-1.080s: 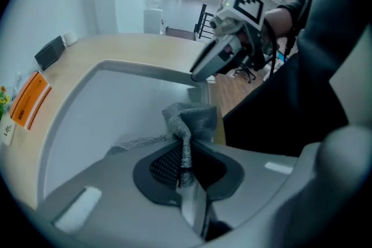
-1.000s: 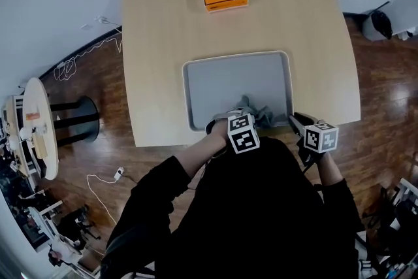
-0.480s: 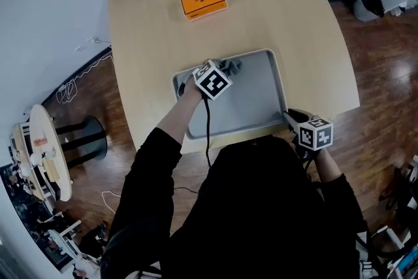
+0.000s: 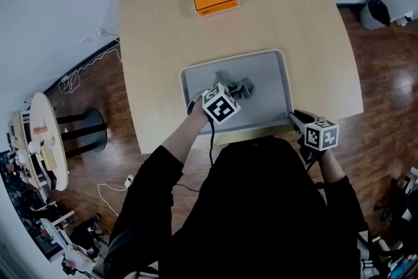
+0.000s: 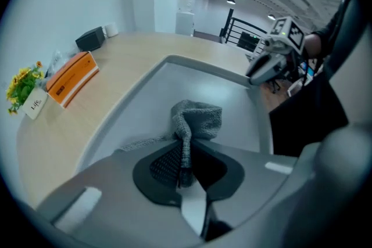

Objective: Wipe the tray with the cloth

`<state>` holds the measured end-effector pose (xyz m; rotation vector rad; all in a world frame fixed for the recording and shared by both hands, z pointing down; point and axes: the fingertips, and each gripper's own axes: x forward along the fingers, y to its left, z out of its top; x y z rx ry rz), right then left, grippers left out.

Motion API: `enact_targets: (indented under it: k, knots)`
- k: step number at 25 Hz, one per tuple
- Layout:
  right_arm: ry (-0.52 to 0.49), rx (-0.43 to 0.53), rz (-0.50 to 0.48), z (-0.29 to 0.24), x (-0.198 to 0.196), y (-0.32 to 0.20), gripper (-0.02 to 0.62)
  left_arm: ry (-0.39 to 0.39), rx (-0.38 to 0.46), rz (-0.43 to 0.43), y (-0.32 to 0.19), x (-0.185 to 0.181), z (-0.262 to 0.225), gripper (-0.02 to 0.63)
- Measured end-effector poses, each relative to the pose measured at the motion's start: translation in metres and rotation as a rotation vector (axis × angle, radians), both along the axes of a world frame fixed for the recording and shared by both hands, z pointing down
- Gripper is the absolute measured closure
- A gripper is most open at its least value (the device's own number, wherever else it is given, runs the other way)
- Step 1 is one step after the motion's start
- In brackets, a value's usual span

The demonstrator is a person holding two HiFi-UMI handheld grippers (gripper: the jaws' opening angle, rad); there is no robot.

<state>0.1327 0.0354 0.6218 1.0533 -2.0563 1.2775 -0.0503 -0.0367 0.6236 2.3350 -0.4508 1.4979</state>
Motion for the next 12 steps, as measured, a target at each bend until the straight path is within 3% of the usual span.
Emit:
enact_targets:
  k: [6,9,12]
  knots:
    - [0.026,-0.016,-0.009,0.001,-0.003,-0.002,0.511,0.051,-0.084,0.129,0.101,0.001,0.004,0.598]
    - [0.041,-0.019,-0.014,0.002,-0.005,-0.002,0.511,0.081,-0.097,0.131,0.108,-0.003,0.006,0.598]
    - [0.042,-0.016,-0.004,0.003,-0.008,-0.001,0.511,0.078,-0.104,0.116,0.085,-0.017,0.005,0.598]
